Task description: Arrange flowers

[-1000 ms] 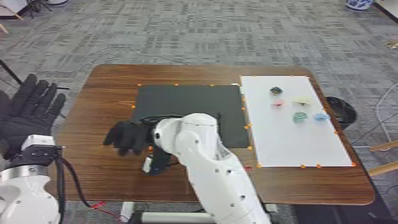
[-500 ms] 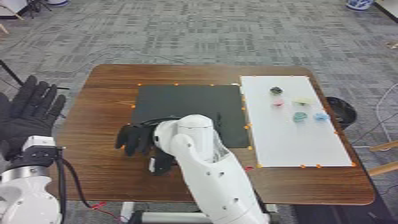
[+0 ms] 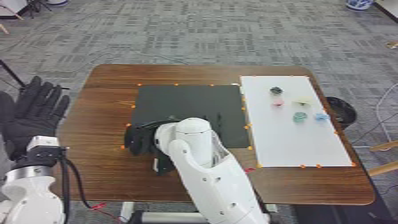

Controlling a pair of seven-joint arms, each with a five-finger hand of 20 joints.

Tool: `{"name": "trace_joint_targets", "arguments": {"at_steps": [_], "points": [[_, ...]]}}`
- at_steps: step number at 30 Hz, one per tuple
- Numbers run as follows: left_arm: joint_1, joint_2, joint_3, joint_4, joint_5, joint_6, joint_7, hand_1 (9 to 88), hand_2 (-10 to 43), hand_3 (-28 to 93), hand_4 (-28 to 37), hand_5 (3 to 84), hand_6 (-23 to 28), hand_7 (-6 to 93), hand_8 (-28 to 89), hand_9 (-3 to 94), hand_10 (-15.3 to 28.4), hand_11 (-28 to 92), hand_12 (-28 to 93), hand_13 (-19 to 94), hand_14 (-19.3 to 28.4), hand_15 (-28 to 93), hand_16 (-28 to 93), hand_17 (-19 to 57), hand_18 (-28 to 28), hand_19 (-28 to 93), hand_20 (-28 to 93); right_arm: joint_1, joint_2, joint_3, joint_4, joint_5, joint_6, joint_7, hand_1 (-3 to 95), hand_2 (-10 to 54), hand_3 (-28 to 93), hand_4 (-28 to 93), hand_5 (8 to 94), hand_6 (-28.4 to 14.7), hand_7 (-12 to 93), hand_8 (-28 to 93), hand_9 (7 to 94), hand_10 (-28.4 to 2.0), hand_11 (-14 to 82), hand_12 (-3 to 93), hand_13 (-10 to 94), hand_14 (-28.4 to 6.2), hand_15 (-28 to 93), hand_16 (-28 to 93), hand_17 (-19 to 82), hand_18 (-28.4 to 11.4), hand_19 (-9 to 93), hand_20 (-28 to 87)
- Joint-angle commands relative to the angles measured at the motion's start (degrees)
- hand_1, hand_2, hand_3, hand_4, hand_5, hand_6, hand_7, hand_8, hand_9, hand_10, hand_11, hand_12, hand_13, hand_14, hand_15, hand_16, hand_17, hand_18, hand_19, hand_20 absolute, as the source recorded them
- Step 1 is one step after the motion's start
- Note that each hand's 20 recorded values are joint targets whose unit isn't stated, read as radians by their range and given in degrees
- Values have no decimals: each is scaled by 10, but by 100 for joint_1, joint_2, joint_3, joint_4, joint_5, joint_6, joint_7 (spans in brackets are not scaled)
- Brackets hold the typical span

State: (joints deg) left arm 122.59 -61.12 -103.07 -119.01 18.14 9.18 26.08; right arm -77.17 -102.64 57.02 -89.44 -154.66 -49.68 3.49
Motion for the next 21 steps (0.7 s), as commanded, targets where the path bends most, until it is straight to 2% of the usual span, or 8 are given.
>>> {"name": "trace_joint_targets", "arguments": {"at_steps": [1, 11, 13, 15, 17, 19, 20, 21], "points": [[30, -24, 24, 6, -19, -60, 31, 296, 190, 517, -283, 412, 80, 121, -103, 366, 139, 175, 64, 276, 133, 185, -43, -59, 146, 361, 82, -45, 34, -6, -43, 97, 451, 122, 467, 43, 790, -255, 463, -51, 125, -115, 468, -135, 95, 111, 654, -90, 698, 273, 327, -204, 778, 323], [-18, 3, 93, 34, -3, -97, -29, 288, 189, 530, -283, 411, 80, 122, -103, 366, 139, 174, 64, 276, 133, 186, -43, -58, 146, 361, 81, -75, 64, 20, -58, 236, 721, 192, 465, 35, 793, -258, 458, -49, 128, -117, 458, -131, 97, 106, 655, -90, 703, 266, 331, -202, 782, 313], [-10, -6, 91, 37, 6, -109, -47, 289, 188, 530, -283, 411, 80, 122, -103, 367, 139, 175, 64, 276, 134, 186, -43, -58, 146, 360, 81, -105, 81, 43, -97, 375, 823, 208, 467, 31, 793, -258, 462, -47, 130, -117, 461, -124, 99, 105, 660, -88, 704, 265, 333, -202, 784, 312], [-34, -17, 89, 62, 6, -142, -80, 293, 188, 523, -283, 411, 80, 122, -103, 366, 139, 175, 64, 276, 133, 186, -43, -58, 146, 360, 81, -133, 105, 119, -158, 627, 919, 199, 468, 30, 791, -259, 469, -36, 134, -119, 470, -105, 104, 104, 663, -87, 703, 265, 335, -200, 785, 311], [19, -51, 27, 78, 14, -154, -145, 300, 190, 510, -283, 411, 79, 122, -103, 366, 139, 175, 65, 276, 133, 186, -43, -58, 146, 360, 81, -128, 63, 398, -187, 990, 568, -146, 463, 28, 788, -259, 473, -17, 146, -124, 475, -96, 107, 99, 667, -87, 701, 265, 337, -199, 786, 310], [66, -112, -94, 184, 36, -231, -353, 327, 194, 455, -283, 410, 78, 122, -104, 366, 139, 173, 64, 275, 134, 185, -43, -58, 146, 359, 81, -94, 46, 515, -300, 1304, 321, -22, 437, 35, 781, -257, 459, -7, 142, -129, 465, -89, 104, 94, 662, -88, 702, 267, 334, -197, 787, 310], [174, -135, -133, 143, -57, -93, -322, 354, 198, 395, -283, 410, 76, 121, -104, 363, 138, 171, 64, 275, 134, 184, -42, -59, 146, 359, 81, -125, 46, 540, -364, 1212, 368, -199, 427, 35, 780, -255, 452, -5, 140, -130, 457, -87, 102, 92, 659, -89, 702, 268, 331, -196, 787, 310], [222, -180, -195, 146, -66, -137, -311, 373, 201, 346, -283, 410, 74, 118, -103, 362, 138, 169, 64, 273, 134, 180, -42, -59, 146, 357, 81, -110, 79, 543, -440, 1188, 456, -296, 421, 35, 780, -254, 447, -6, 137, -130, 448, -86, 100, 89, 657, -91, 702, 269, 329, -197, 786, 310]]}}
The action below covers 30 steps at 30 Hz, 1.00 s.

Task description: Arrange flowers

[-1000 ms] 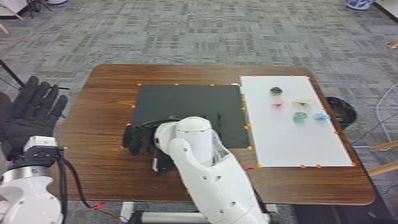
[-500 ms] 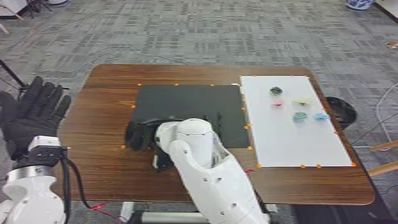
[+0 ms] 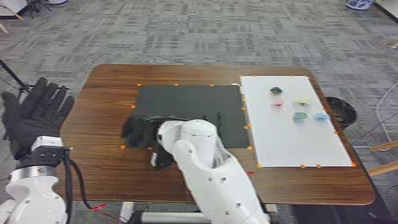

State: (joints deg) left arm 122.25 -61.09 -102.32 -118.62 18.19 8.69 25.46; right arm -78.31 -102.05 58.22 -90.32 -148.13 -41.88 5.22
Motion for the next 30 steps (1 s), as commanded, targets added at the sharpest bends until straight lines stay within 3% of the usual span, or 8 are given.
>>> {"name": "trace_joint_targets", "arguments": {"at_steps": [1, 5, 8, 12, 16, 21, 24, 30], "points": [[313, -222, -340, 113, -53, -185, -291, 393, 205, 290, -283, 409, 72, 112, -102, 361, 138, 165, 64, 272, 133, 175, -41, -58, 146, 353, 81, -5, 57, 431, -433, 570, -238, -502, 417, 35, 780, -253, 444, -6, 136, -129, 443, -86, 100, 88, 656, -91, 703, 269, 328, -197, 786, 310], [438, -300, -469, 116, -145, -295, -372, 407, 213, 221, -282, 403, 74, 103, -96, 356, 137, 156, 67, 268, 133, 164, -35, -59, 146, 345, 83, 42, 280, 597, -811, 1686, -257, 23, 405, 32, 783, -248, 432, -8, 131, -127, 431, -91, 98, 83, 656, -93, 708, 270, 329, -195, 786, 310], [539, -335, -573, 96, -225, -454, -395, 338, 186, 407, -282, 398, 74, 102, -96, 352, 134, 156, 67, 266, 132, 166, -36, -61, 145, 347, 84, 32, 541, 755, -1172, 2323, -138, 332, 396, 29, 784, -246, 425, -11, 128, -124, 423, -94, 98, 81, 652, -94, 712, 271, 329, -194, 786, 309], [620, -355, -597, 44, -196, -530, -376, 335, 183, 420, -283, 393, 74, 100, -96, 347, 131, 151, 65, 264, 131, 163, -36, -61, 145, 343, 82, -46, 1107, 1127, -1672, 2645, 78, 374, 393, 26, 782, -244, 429, -17, 125, -121, 425, -98, 99, 82, 650, -94, 714, 270, 328, -193, 785, 307], [446, -264, -506, 58, -145, -478, -389, 346, 181, 403, -283, 391, 73, 101, -95, 347, 131, 149, 67, 264, 130, 159, -35, -62, 144, 342, 82, -49, 1594, 1885, -1802, 3360, 221, 679, 391, 26, 777, -244, 440, -21, 120, -118, 426, -101, 98, 83, 641, -96, 692, 260, 324, -188, 762, 293], [367, -219, -500, 62, 139, -489, -410, 345, 181, 404, -283, 391, 73, 101, -96, 347, 131, 151, 68, 264, 129, 157, -34, -61, 144, 340, 82, -459, 2468, 2444, -2066, 2527, 1165, 403, 390, 27, 773, -242, 457, -27, 114, -112, 434, -106, 93, 84, 639, -98, 667, 248, 320, -185, 746, 278], [363, -192, -467, 35, -37, -321, -314, 349, 181, 398, -283, 392, 72, 102, -96, 348, 132, 150, 68, 264, 130, 157, -33, -61, 144, 340, 83, -586, 2866, 2649, -1970, 1735, 1328, 523, 388, 24, 770, -240, 466, -25, 115, -111, 448, -108, 91, 88, 637, -98, 666, 248, 318, -185, 746, 277], [367, -206, -475, 6, 142, -268, -456, 340, 182, 418, -283, 394, 72, 104, -98, 349, 133, 152, 67, 265, 128, 158, -34, -61, 144, 339, 83, -1187, 3214, 3344, -2083, 948, 1492, 749, 381, 14, 771, -236, 457, -34, 106, -110, 438, -122, 78, 92, 636, -102, 664, 248, 317, -192, 748, 278]]}}
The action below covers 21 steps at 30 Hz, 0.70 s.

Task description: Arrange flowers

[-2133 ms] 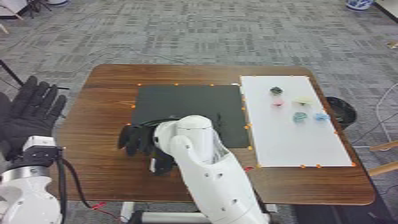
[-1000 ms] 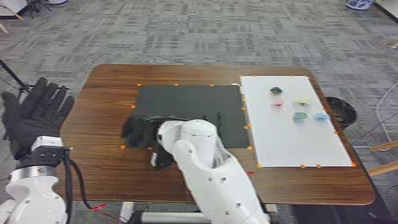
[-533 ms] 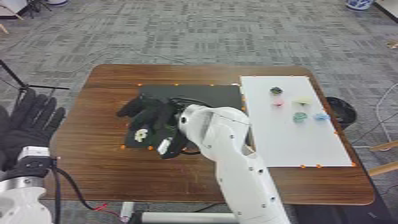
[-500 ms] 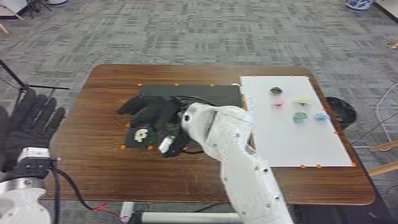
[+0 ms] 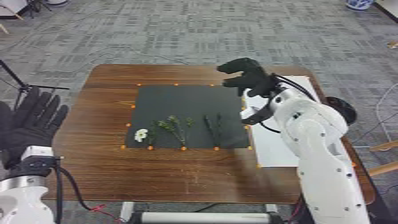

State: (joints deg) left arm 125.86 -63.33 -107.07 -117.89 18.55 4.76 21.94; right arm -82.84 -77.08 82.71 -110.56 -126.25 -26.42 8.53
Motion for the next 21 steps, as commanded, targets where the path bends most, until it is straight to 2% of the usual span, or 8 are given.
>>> {"name": "trace_joint_targets", "arguments": {"at_steps": [1, 4, 6, 8, 10, 14, 18, 21], "points": [[20, -1, 17, -83, 89, 221, -108, 328, 180, 442, -283, 394, 72, 105, -98, 349, 133, 152, 67, 265, 128, 157, -34, -61, 144, 339, 83, -768, 722, 992, -93, -1284, -260, 527, 377, 4, 775, -234, 435, -38, 100, -104, 425, -129, 74, 95, 625, -105, 666, 249, 317, -192, 747, 275], [-60, 21, 81, -59, 107, 179, -111, 291, 169, 536, -283, 395, 73, 105, -98, 348, 132, 152, 66, 265, 129, 159, -34, -61, 144, 340, 84, -906, 826, 1138, -110, -1613, -268, 568, 374, -20, 777, -234, 411, -42, 93, -99, 403, -134, 70, 99, 607, -112, 666, 249, 312, -194, 742, 270], [-147, 119, 208, -46, 145, 251, -99, 286, 166, 550, -283, 394, 73, 105, -98, 346, 132, 151, 66, 266, 128, 160, -34, -61, 144, 340, 84, -1115, 911, 1296, -163, -1864, -316, 440, 384, -34, 776, -238, 418, -47, 92, -98, 401, -133, 72, 99, 604, -112, 666, 247, 311, -194, 741, 268], [-223, 237, 333, -17, 208, 246, -235, 278, 152, 582, -283, 391, 72, 104, -99, 327, 125, 145, 65, 266, 126, 160, -35, -61, 145, 341, 83, -1284, 1020, 1382, -158, -2069, -369, 339, 404, -31, 780, -244, 457, -50, 98, -102, 412, -127, 76, 99, 605, -109, 663, 242, 311, -193, 739, 266], [-325, 333, 476, 13, 300, 270, -286, 276, 132, 618, -283, 385, 71, 106, -98, 303, 117, 143, 63, 258, 119, 156, -37, -61, 144, 341, 83, -1388, 1069, 1465, -147, -2258, -524, 207, 422, -33, 785, -246, 474, -52, 99, -103, 417, -114, 80, 99, 607, -104, 658, 240, 312, -191, 737, 265], [-549, 394, 707, 49, 391, 440, -236, 279, 131, 626, -283, 380, 70, 109, -100, 270, 110, 130, 55, 223, 101, 130, -43, -57, 136, 332, 77, -1480, 998, 1533, -66, -2483, -403, 171, 464, -71, 782, -274, 458, -47, 102, -107, 402, -100, 86, 91, 609, -85, 628, 300, 313, -185, 732, 261], [-733, 465, 859, 84, 459, 480, -248, 280, 138, 621, -283, 375, 67, 109, -102, 242, 101, 118, 47, 194, 84, 109, -44, -57, 127, 321, 74, -1394, 983, 1387, 86, -2574, -380, 241, 486, -91, 775, -280, 446, -43, 105, -109, 396, -98, 86, 90, 610, -74, 616, 329, 316, -183, 731, 263], [-907, 483, 988, 135, 485, 448, -286, 278, 142, 621, -283, 373, 67, 109, -103, 235, 97, 117, 45, 186, 80, 103, -43, -58, 126, 319, 74, -1398, 955, 1313, 259, -2342, -6, 250, 492, -93, 771, -281, 438, -39, 107, -109, 397, -98, 86, 89, 615, -69, 617, 331, 318, -180, 735, 265]]}}
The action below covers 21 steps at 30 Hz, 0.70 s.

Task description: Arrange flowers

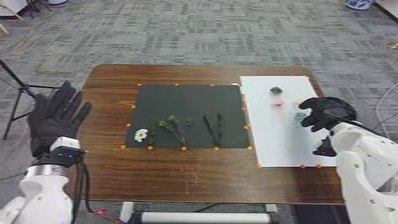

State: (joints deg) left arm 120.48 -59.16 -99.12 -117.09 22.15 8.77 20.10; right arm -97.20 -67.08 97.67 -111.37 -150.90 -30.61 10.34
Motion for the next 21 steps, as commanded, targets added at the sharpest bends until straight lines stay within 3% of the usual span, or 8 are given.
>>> {"name": "trace_joint_targets", "arguments": {"at_steps": [1, 4, 7, 9, 11, 15, 21], "points": [[-401, 70, 241, 57, 115, 59, -91, 279, 143, 619, -283, 371, 66, 109, -103, 234, 97, 118, 45, 186, 81, 103, -41, -59, 125, 319, 75, 48, -70, -218, 434, 269, 633, 74, 487, -85, 772, -282, 442, -38, 111, -109, 400, -98, 88, 90, 622, -70, 620, 331, 321, -181, 738, 267], [-555, 89, 432, 75, 79, 199, -20, 283, 148, 605, -283, 341, 62, 115, -102, 198, 86, 110, 41, 184, 82, 103, -37, -62, 127, 320, 78, 173, -109, -361, 713, 12, 947, -89, 477, -62, 777, -282, 464, -35, 122, -117, 421, -98, 99, 87, 647, -74, 630, 316, 338, -180, 751, 271], [-632, 65, 525, 88, 66, 207, -9, 286, 153, 592, -283, 311, 61, 124, -109, 145, 72, 106, 35, 159, 72, 85, -34, -65, 128, 320, 80, 339, -121, -519, 902, -221, 854, 20, 483, -62, 775, -282, 475, -29, 127, -120, 434, -98, 102, 84, 658, -67, 633, 310, 346, -179, 755, 273], [-654, 60, 552, 86, 72, 177, -23, 284, 154, 594, -283, 304, 61, 129, -110, 125, 68, 106, 30, 153, 69, 77, -31, -65, 128, 319, 80, 331, -85, -626, 987, -333, 1145, 149, 496, -69, 771, -282, 481, -27, 135, -123, 439, -97, 105, 84, 659, -61, 629, 319, 348, -180, 760, 276], [-677, 42, 567, 62, 93, 260, -54, 283, 155, 592, -283, 301, 63, 133, -111, 116, 67, 108, 25, 146, 71, 73, -27, -66, 127, 318, 81, 279, -58, -702, 1027, -573, 1447, 300, 509, -76, 770, -282, 503, -31, 141, -127, 454, -97, 109, 87, 663, -60, 634, 333, 349, -183, 767, 283], [-628, -16, 512, 40, 84, 319, -1, 283, 156, 591, -283, 304, 69, 136, -112, 107, 68, 110, 17, 130, 74, 63, -19, -69, 128, 317, 82, 267, -32, -786, 991, -497, 1399, 717, 526, -94, 768, -282, 531, -33, 140, -127, 486, -119, 102, 100, 667, -53, 628, 360, 353, -184, 766, 304], [-535, -79, 418, 15, 100, 252, -46, 282, 156, 592, -283, 310, 70, 138, -113, 112, 72, 119, 8, 136, 77, 60, -10, -69, 129, 317, 84, 287, 2, -907, 1007, -494, 1315, 1265, 569, -95, 739, -282, 548, -25, 143, -125, 508, -122, 105, 110, 672, -36, 621, 385, 359, -190, 778, 317]]}}
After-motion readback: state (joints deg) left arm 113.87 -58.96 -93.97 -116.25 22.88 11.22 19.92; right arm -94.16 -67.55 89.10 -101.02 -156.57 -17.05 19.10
